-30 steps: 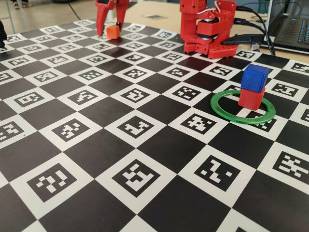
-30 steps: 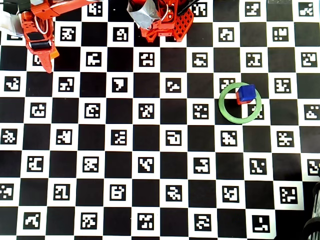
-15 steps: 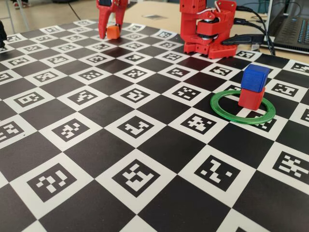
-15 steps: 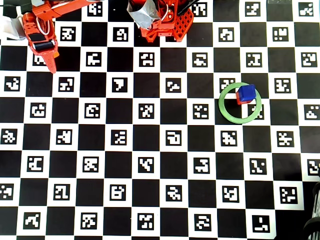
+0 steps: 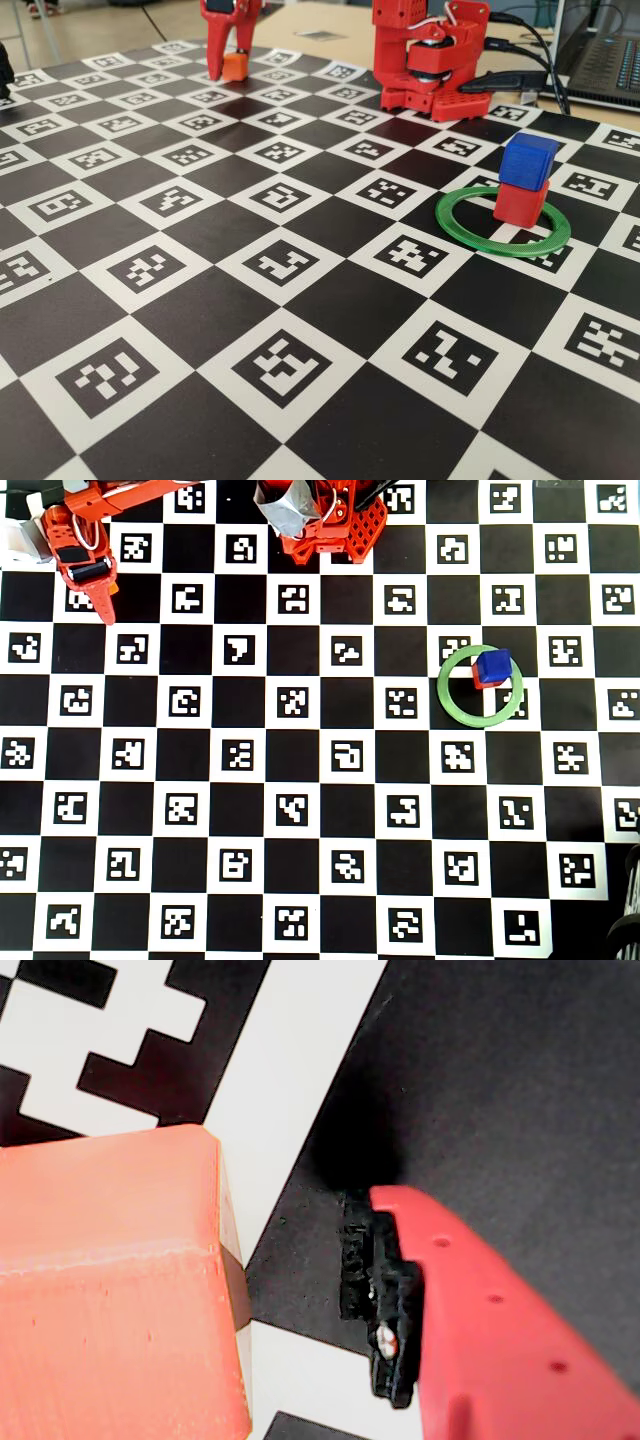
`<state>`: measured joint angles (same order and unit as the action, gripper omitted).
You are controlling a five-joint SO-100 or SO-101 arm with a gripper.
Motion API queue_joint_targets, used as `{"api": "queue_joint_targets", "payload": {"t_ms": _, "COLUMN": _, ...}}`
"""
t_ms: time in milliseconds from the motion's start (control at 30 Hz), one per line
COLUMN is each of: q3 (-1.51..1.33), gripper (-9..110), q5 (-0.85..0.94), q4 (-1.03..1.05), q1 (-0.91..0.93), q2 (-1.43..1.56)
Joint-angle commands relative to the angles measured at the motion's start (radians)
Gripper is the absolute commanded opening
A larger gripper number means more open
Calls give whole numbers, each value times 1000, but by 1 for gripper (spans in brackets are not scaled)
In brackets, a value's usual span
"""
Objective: Grab the red cube then put it in the green circle then put the blue cube on top and finally the orange cube on top
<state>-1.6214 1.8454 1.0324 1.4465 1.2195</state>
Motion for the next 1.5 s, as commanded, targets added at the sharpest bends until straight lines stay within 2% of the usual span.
{"api": "queue_joint_targets", "payload": {"t_ms": 0, "q3": 12, "gripper": 43, "q5": 17, "q4": 15, "q1": 0, "q2": 67}}
{"api": "queue_joint_targets", "payload": {"t_ms": 567, "q3": 6, "gripper": 42, "q5": 61, "q4": 25, "q1": -3, "q2": 81}}
{"api": "queue_joint_targets", "payload": {"t_ms": 933, "q3": 6, "gripper": 19, "q5": 46, "q4": 23, "q1": -8, "q2": 84}}
{"api": "queue_joint_targets", "payload": {"t_ms": 1133, "q3": 6, "gripper": 10, "q5": 37, "q4": 21, "q1": -9, "q2": 84}}
{"api": "queue_joint_targets", "payload": {"t_ms": 1467, "q3": -3, "gripper": 9, "q5": 38, "q4": 18, "q1": -11, "q2": 94}}
